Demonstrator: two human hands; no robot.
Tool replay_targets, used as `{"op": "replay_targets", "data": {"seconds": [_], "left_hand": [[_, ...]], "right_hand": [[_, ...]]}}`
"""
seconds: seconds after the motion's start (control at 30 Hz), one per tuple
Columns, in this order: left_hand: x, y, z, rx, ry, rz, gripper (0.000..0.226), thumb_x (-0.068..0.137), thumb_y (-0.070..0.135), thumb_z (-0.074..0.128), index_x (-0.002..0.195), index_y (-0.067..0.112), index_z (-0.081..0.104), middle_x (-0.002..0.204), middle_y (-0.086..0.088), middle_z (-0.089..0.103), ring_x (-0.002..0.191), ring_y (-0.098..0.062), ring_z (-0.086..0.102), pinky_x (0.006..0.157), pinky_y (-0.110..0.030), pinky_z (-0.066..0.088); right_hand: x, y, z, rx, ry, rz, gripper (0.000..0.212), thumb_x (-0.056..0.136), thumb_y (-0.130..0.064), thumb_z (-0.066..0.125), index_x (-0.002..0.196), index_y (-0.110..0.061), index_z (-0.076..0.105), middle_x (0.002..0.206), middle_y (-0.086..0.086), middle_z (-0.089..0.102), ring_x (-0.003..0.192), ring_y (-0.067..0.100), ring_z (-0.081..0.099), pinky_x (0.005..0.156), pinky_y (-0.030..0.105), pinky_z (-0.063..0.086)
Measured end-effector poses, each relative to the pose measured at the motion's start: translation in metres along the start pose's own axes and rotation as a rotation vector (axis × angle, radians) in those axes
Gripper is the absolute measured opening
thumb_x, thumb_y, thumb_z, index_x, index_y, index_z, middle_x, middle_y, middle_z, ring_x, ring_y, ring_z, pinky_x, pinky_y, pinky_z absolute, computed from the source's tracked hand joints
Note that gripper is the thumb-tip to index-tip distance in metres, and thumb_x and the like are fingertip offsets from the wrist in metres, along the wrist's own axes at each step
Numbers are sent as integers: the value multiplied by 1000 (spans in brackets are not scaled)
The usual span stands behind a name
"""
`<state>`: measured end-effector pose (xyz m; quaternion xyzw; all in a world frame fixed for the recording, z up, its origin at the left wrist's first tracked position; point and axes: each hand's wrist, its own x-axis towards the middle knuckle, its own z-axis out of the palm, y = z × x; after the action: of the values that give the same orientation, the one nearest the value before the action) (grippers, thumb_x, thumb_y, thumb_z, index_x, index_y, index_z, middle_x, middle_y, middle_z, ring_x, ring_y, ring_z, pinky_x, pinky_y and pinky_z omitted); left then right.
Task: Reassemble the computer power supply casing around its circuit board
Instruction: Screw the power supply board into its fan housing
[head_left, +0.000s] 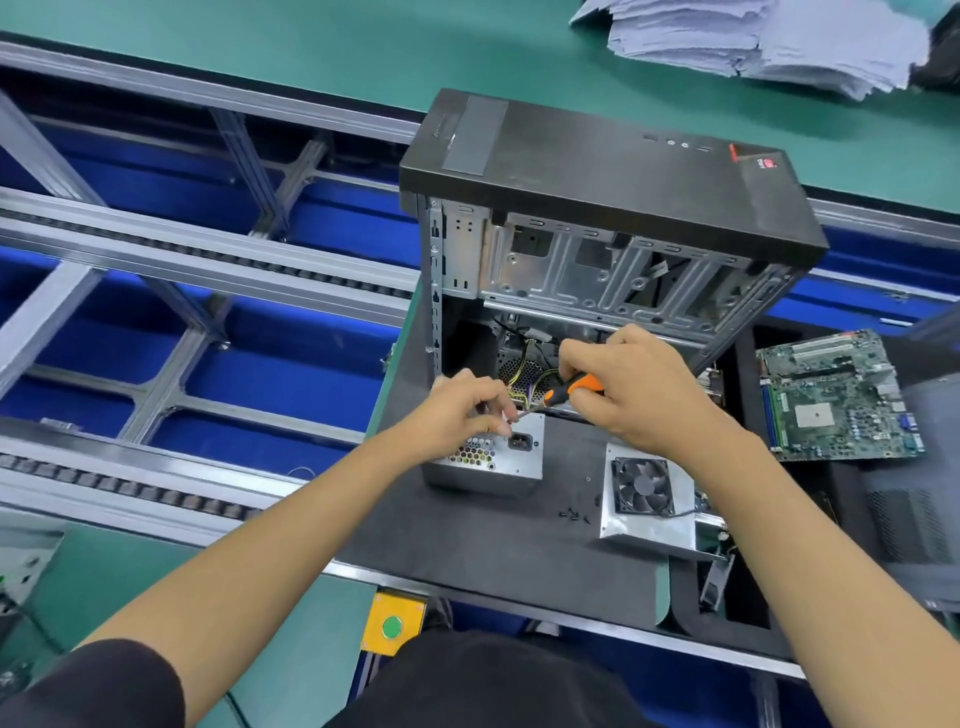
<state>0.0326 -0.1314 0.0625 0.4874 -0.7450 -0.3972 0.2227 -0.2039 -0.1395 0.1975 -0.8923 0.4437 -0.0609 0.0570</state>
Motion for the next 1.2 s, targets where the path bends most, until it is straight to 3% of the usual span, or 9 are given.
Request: {"op": "replay_targets", "data": {"seconds": [0.1, 0.17, 0.23, 0.33, 0.43, 0.73, 1.03, 1.2], "left_hand": [[-1, -5, -4, 1, 25, -29, 21, 98, 37, 64, 116, 47, 65, 93, 21, 70, 105, -5, 44, 102, -21, 20], [-1, -10, -5, -7, 64, -56, 25, 104, 38, 51, 126, 49, 59, 99, 23, 70, 107, -5, 42, 103, -28, 23], [-3, -14, -5, 9, 93, -66, 26, 104, 37, 52, 128, 45, 59, 106, 24, 67, 110, -3, 41, 105, -37, 29], [-4, -17, -2, 15, 57, -23, 22, 97, 31, 67, 118, 35, 68, 110, 24, 64, 116, -4, 45, 108, -46, 37], [-5, -18, 3, 27, 65, 33, 18, 88, 29, 78, 105, 30, 76, 108, 16, 69, 115, -10, 52, 110, -48, 34], [-7, -16, 7, 92, 92, 40, 22, 75, 38, 84, 96, 33, 80, 114, 19, 67, 115, -15, 43, 107, -40, 30], [-4, -17, 15, 156, 120, 53, 12, 74, 48, 80, 85, 45, 76, 110, 29, 63, 107, -14, 41, 99, -37, 34], [-1, -20, 16, 161, 128, 73, 16, 73, 48, 81, 87, 39, 79, 109, 34, 59, 106, -11, 38, 95, -31, 31]], "right_hand": [[-2, 4, 0, 19, -12, 17, 9, 76, -28, 46, 84, -31, 49, 52, -9, 43, 70, 23, 45, 58, 15, 17], [-3, 5, 2, 28, -24, 19, 10, 77, -30, 42, 85, -32, 47, 52, -7, 43, 70, 22, 45, 59, 16, 18], [-3, 5, 5, 32, -40, 17, 8, 78, -31, 42, 85, -33, 46, 52, -10, 41, 72, 21, 44, 58, 16, 19], [-1, 3, 10, 13, -60, -4, 7, 78, -32, 41, 84, -34, 43, 53, -9, 44, 71, 20, 45, 58, 14, 17], [2, 1, 16, -12, -69, -34, 8, 79, -33, 40, 86, -34, 44, 56, -8, 49, 69, 21, 48, 59, 13, 16], [8, -1, 22, -17, -96, -48, 11, 80, -34, 35, 85, -33, 44, 57, -9, 51, 68, 24, 51, 69, 6, 24], [10, -2, 25, -9, -92, -68, 17, 80, -35, 31, 88, -32, 46, 59, -8, 52, 72, 22, 48, 62, 15, 22], [14, -5, 24, -33, -115, -87, 20, 80, -32, 28, 88, -28, 46, 58, -6, 54, 71, 24, 49, 79, 31, 39]]}}
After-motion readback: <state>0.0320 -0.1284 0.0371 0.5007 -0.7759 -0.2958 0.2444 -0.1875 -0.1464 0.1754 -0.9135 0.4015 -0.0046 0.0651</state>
